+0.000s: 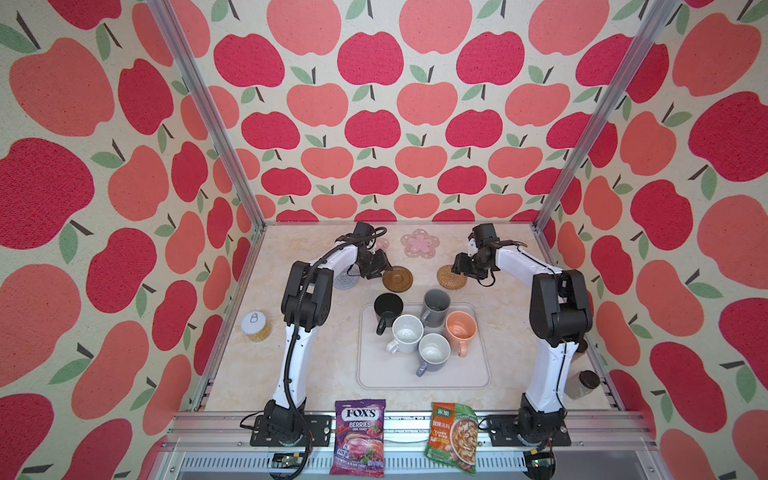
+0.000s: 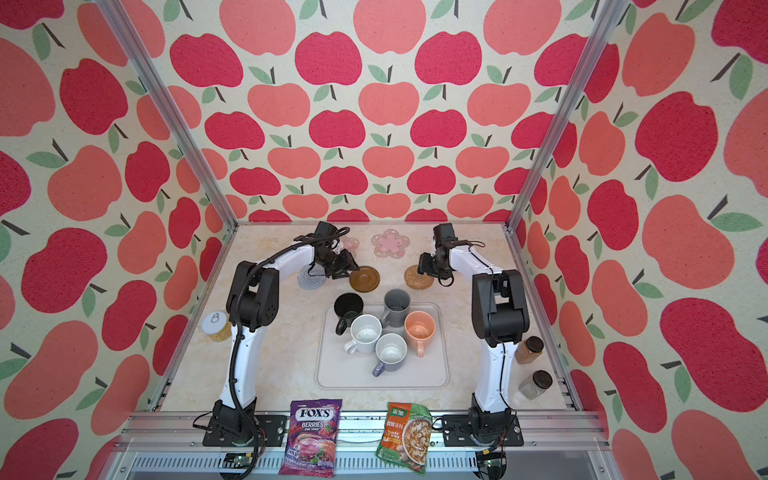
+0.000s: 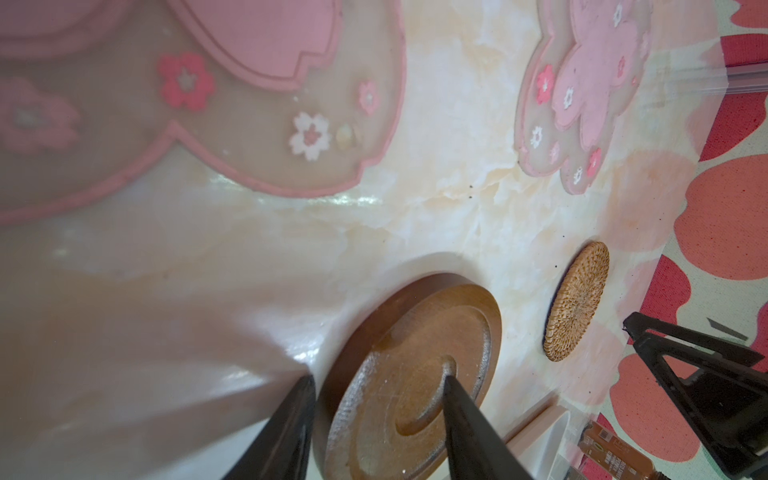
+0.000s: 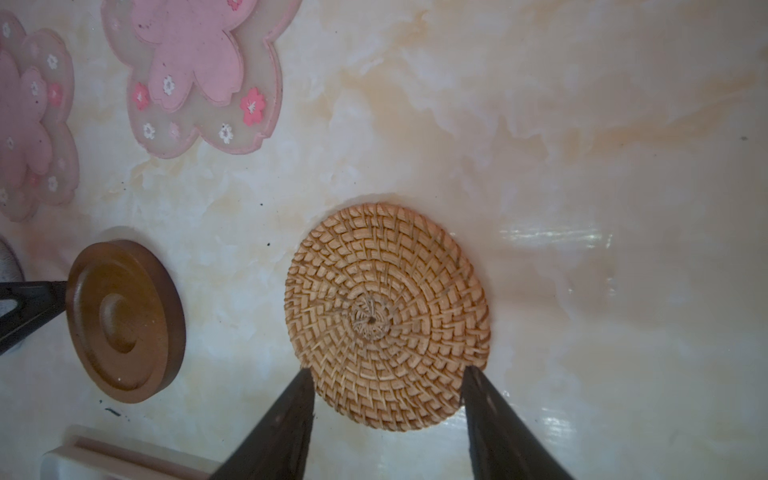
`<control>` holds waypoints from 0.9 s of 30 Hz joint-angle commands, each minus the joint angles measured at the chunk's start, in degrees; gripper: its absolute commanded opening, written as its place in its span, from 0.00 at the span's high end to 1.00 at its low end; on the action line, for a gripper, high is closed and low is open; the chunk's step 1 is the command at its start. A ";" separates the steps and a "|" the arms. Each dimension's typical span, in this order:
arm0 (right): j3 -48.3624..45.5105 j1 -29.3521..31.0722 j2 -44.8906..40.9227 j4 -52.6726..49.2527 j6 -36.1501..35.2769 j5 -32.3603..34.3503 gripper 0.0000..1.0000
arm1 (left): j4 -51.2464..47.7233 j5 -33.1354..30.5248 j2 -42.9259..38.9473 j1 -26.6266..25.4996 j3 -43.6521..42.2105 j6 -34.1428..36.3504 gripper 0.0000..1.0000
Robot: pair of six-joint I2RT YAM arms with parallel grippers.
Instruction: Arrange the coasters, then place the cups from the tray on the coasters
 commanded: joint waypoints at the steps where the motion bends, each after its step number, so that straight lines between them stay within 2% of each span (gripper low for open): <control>1: 1.59 -0.26 0.85 0.29 0.53 -1.11 0.40 | -1.18 -0.51 -0.26 0.48 0.60 -0.51 0.48; 13: 1.96 -0.24 -0.37 -0.56 0.79 -0.51 0.40 | -6.63 -2.30 -6.44 5.49 1.78 3.00 0.45; 20: 2.60 -0.26 -0.47 -1.02 1.49 -0.15 0.40 | -11.46 -6.09 -12.35 7.46 -1.34 8.41 0.43; 27: 1.90 0.07 -1.85 -1.30 2.43 0.21 0.40 | -11.72 -8.79 -14.19 9.40 -5.10 7.77 0.43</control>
